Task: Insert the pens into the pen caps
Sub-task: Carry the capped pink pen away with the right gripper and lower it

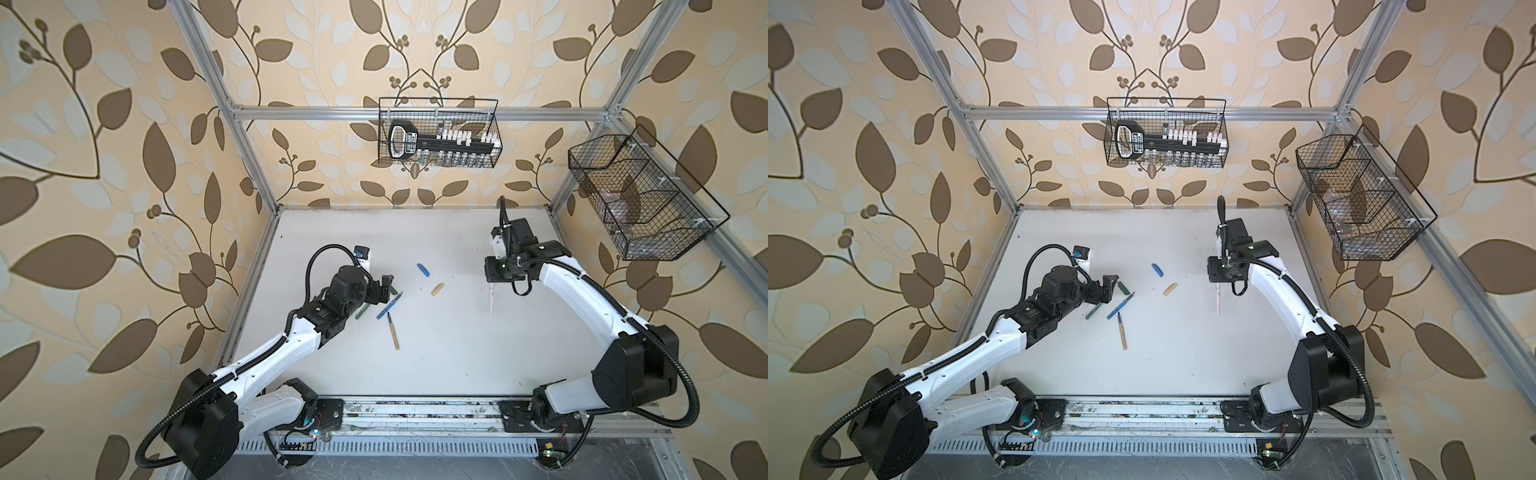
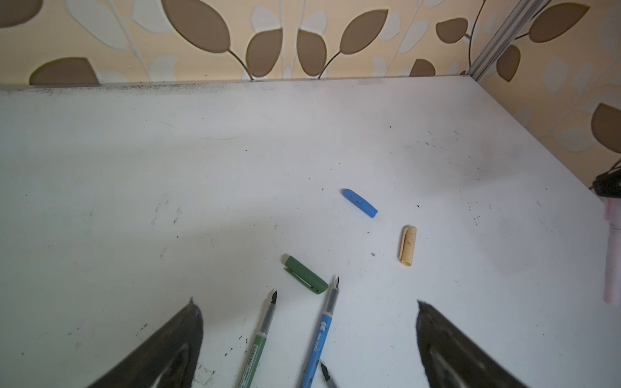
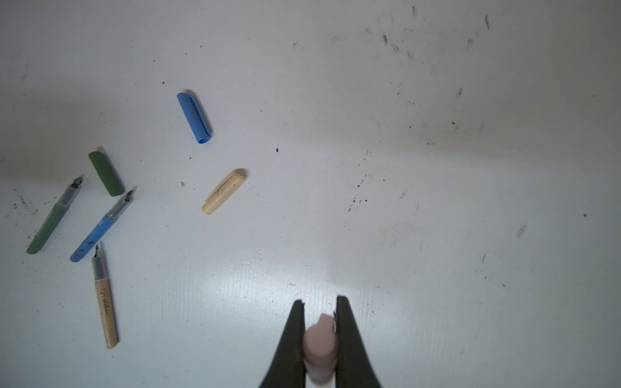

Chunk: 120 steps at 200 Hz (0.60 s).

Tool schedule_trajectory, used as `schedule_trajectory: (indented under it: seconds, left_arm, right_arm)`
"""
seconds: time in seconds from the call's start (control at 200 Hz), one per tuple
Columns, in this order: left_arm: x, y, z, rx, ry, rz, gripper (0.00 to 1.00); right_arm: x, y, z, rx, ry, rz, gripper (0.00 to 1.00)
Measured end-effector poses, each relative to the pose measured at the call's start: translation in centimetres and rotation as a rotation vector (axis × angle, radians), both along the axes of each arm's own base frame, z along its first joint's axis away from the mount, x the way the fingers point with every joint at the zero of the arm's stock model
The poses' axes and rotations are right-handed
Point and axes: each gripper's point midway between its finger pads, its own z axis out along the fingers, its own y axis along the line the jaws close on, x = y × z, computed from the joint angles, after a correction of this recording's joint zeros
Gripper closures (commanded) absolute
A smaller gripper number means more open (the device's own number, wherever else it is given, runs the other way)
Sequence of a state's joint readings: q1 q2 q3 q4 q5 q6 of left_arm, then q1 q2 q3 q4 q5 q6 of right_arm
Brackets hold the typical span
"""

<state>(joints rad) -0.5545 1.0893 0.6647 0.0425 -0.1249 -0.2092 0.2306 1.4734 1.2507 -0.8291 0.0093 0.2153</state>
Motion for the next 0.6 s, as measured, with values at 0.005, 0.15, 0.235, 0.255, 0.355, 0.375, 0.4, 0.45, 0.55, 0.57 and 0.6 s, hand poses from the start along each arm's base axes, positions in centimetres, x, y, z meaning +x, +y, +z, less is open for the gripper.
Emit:
schedule_trajectory:
  seconds: [0.005, 0.15, 0.235, 0.255, 0.355, 0.375, 0.4, 0.45, 0.55, 0.57, 0.6]
  left_arm:
    - [0.0, 0.0, 0.0, -0.002, -0.001, -0.001, 0.01]
    - [-0.2, -0.1, 0.1, -0.022, -0.023, -0.011, 0.01]
    - [-0.5, 0.0, -0.1, -0.028, -0.024, -0.01, 0.01]
    - [-0.5, 0.0, -0.2, -0.028, -0.024, -0.011, 0.01]
    - [-0.5, -0.1, 0.0, -0.034, -0.028, -0.015, 0.01]
    - [-0.5, -0.1, 0.0, -0.035, -0.03, -0.015, 0.01]
    - [-0.5, -0.1, 0.0, -0.036, -0.031, -0.014, 0.01]
    - [-0.5, -0.1, 0.1, -0.038, -0.032, -0.015, 0.01]
    - [-0.5, -0.2, 0.3, -0.044, -0.037, -0.019, 0.01]
    - [-0.5, -0.2, 0.3, -0.045, -0.039, -0.019, 0.01]
    - [-0.5, -0.2, 0.4, -0.047, -0.043, -0.019, 0.01]
  right_arm:
    - [0.0, 0.0, 0.0, -0.001, 0.0, 0.0, 1.0]
    - [0.3, -1.1, -0.3, -0.061, 0.016, -0.016, 1.0]
    - [0.9, -1.9, -0.7, -0.1, 0.027, -0.03, 1.0]
    - [1.1, -2.2, -0.9, -0.11, 0.032, -0.034, 1.0]
    - [1.7, -3.0, -2.1, -0.146, 0.065, -0.046, 1.0]
    - [1.8, -3.1, -2.4, -0.152, 0.072, -0.048, 1.0]
    - [1.9, -3.3, -2.7, -0.159, 0.082, -0.047, 1.0]
    - [2.1, -3.6, -3.5, -0.178, 0.102, -0.046, 1.0]
    - [2.2, -4.3, -4.6, -0.206, 0.132, -0.048, 1.0]
    - [2.2, -4.4, -4.7, -0.21, 0.135, -0.05, 1.0]
    - [2.3, -4.6, -4.8, -0.213, 0.136, -0.053, 1.0]
